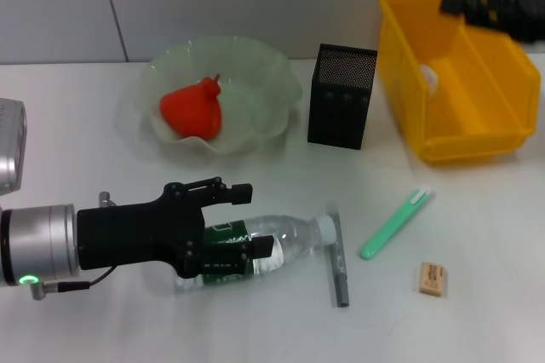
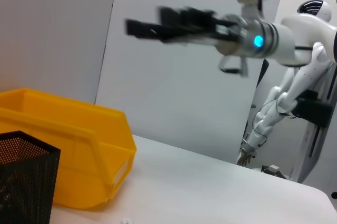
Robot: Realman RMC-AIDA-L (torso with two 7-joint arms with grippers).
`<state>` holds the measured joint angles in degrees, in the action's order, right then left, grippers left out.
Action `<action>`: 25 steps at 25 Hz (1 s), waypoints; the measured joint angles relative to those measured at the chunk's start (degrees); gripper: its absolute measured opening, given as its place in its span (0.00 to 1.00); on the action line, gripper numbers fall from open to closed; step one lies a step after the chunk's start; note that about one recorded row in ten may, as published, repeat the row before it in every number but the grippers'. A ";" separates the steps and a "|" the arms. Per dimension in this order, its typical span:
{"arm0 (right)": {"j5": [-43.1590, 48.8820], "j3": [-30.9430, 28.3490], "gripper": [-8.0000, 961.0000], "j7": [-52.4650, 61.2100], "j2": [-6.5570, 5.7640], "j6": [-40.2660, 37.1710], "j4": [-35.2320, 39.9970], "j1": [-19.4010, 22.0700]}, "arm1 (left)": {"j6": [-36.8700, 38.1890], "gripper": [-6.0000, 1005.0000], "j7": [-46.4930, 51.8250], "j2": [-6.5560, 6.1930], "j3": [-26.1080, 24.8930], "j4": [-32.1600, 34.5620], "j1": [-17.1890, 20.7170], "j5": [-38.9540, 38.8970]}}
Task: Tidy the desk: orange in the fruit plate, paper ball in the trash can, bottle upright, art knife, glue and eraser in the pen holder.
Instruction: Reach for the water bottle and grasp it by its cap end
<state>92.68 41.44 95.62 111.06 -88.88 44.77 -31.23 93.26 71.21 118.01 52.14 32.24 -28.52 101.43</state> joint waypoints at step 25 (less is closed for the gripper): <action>24.96 -0.32 0.83 -16.96 3.43 -5.12 -3.16 8.63 | -3.89 0.84 9.15 0.10 3.05 6.90 -10.96 4.25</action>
<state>117.64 41.13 78.66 114.49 -94.00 41.61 -22.60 89.37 80.36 118.11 55.20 39.15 -39.49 105.68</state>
